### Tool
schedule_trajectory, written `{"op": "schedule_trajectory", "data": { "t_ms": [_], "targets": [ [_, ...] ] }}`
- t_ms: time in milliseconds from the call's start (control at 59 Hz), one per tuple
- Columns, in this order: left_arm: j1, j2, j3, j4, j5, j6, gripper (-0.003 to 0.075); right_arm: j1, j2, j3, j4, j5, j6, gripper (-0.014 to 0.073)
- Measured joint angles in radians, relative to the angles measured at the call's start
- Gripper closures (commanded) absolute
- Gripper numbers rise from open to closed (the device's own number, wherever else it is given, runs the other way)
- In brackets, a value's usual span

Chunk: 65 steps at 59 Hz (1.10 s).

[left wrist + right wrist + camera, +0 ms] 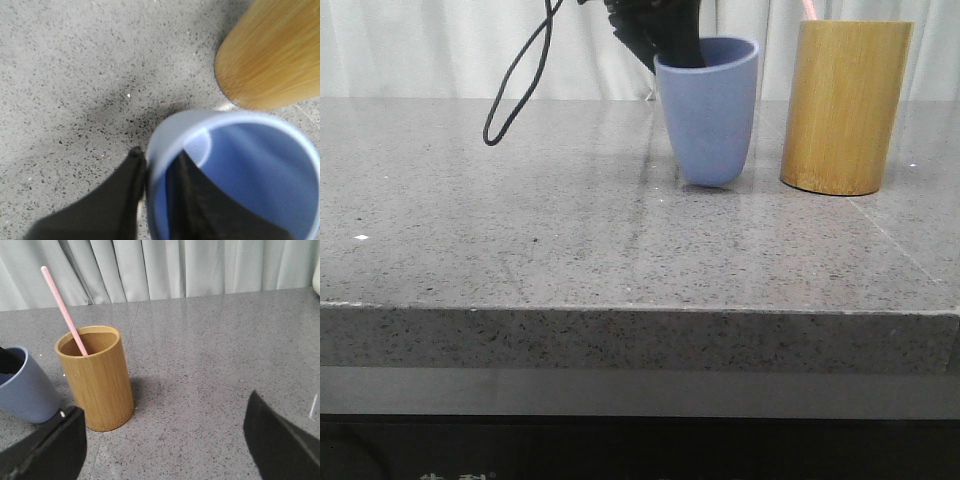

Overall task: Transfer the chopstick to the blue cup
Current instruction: 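Carry the blue cup with the left gripper beside the bamboo holder, then open the left gripper and lift it away from the cup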

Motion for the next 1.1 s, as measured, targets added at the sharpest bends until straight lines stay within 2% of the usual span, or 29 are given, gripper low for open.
{"op": "schedule_trajectory", "data": {
  "t_ms": [85, 153, 305, 525, 627, 864, 1102],
  "targets": [
    [0.0, 0.0, -0.002, 0.0, 0.0, -0.002, 0.0389, 0.0, 0.0, 0.0, 0.0, 0.0, 0.0, -0.005],
    [0.0, 0.0, -0.004, 0.0, 0.0, -0.015, 0.0367, 0.0, 0.0, 0.0, 0.0, 0.0, 0.0, -0.005],
    [0.0, -0.036, -0.004, 0.0, 0.0, -0.044, 0.0365, 0.0, 0.0, 0.0, 0.0, 0.0, 0.0, -0.005],
    [0.016, -0.183, 0.036, -0.003, 0.0, -0.067, 0.0371, 0.0, 0.0, 0.0, 0.0, 0.002, 0.0, -0.005],
    [0.037, -0.252, 0.101, 0.007, 0.0, -0.073, 0.0433, 0.0, 0.0, 0.0, 0.0, 0.002, 0.0, -0.005],
    [0.154, -0.447, 0.379, 0.068, 0.0, -0.074, 0.0734, 0.0, 0.0, 0.0, 0.0, 0.002, 0.0, -0.005],
    [0.362, -0.64, 0.683, 0.059, -0.011, -0.074, 0.0739, 0.0, 0.0, 0.0, 0.0, 0.002, 0.0, -0.005]
  ]
}}
